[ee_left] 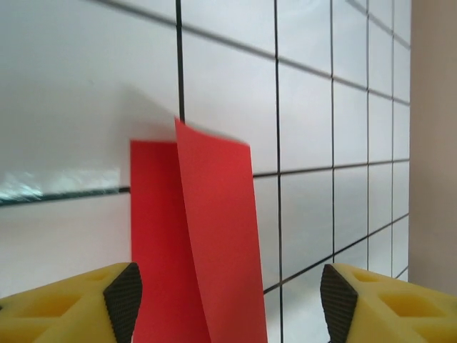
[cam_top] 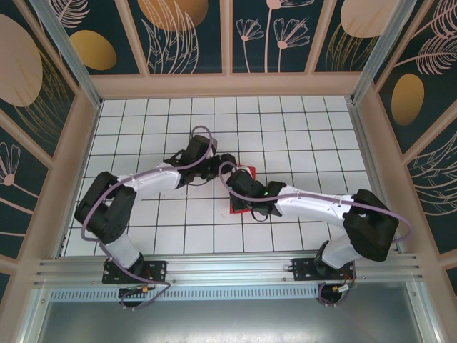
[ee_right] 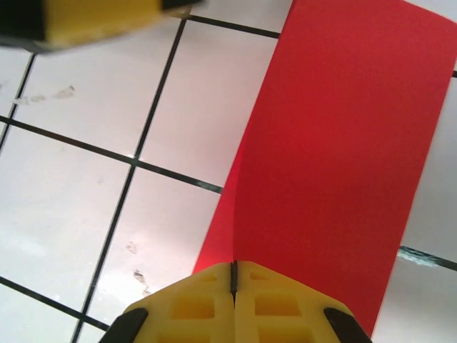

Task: Fold a paper plane with a square sheet of paper (pick it up from the middle)
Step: Fold the triangle a second time at the center of the table.

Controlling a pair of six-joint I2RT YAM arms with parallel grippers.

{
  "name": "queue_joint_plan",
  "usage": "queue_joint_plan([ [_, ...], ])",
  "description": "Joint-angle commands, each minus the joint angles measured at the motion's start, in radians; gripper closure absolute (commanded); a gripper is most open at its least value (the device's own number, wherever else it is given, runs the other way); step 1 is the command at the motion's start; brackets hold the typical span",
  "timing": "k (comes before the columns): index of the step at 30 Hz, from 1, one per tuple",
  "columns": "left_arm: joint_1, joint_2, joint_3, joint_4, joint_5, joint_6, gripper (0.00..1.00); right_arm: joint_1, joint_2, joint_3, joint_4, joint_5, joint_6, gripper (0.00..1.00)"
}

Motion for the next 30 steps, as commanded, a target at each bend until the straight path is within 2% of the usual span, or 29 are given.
queue_joint_plan([
  [1,0.013,-0.089,-0.055,-0.068,-0.083,0.03,0.3,-0.011,-0.017,0.014,0.027,-0.061,0.095,1.0],
  [8,0.012,-0.207,-0.198,-0.013,-0.107,0.006,0.35,-0.041,-0.048,0.061,-0.041,-0.072,0.185,1.0],
  [11,0.013,-0.238,-0.231,-0.001,-0.085,0.013,0.42,-0.074,-0.092,0.076,-0.107,-0.037,0.199,1.0],
  [14,0.014,-0.262,-0.259,0.016,-0.058,0.016,0.52,-0.084,-0.105,0.054,-0.101,-0.081,0.233,1.0],
  [18,0.011,-0.269,-0.302,0.072,-0.004,-0.002,0.65,-0.017,-0.059,0.012,0.014,-0.113,0.356,1.0],
  [22,0.006,-0.251,-0.339,0.111,0.072,-0.023,0.74,0.046,0.025,0.069,-0.015,-0.049,0.433,1.0],
  [26,-0.006,-0.235,-0.353,0.073,0.08,-0.008,0.76,0.06,0.06,0.075,0.021,-0.056,0.446,1.0],
  [30,-0.019,-0.227,-0.38,0.092,0.099,-0.004,0.83,0.05,0.068,0.06,0.036,-0.078,0.411,1.0],
])
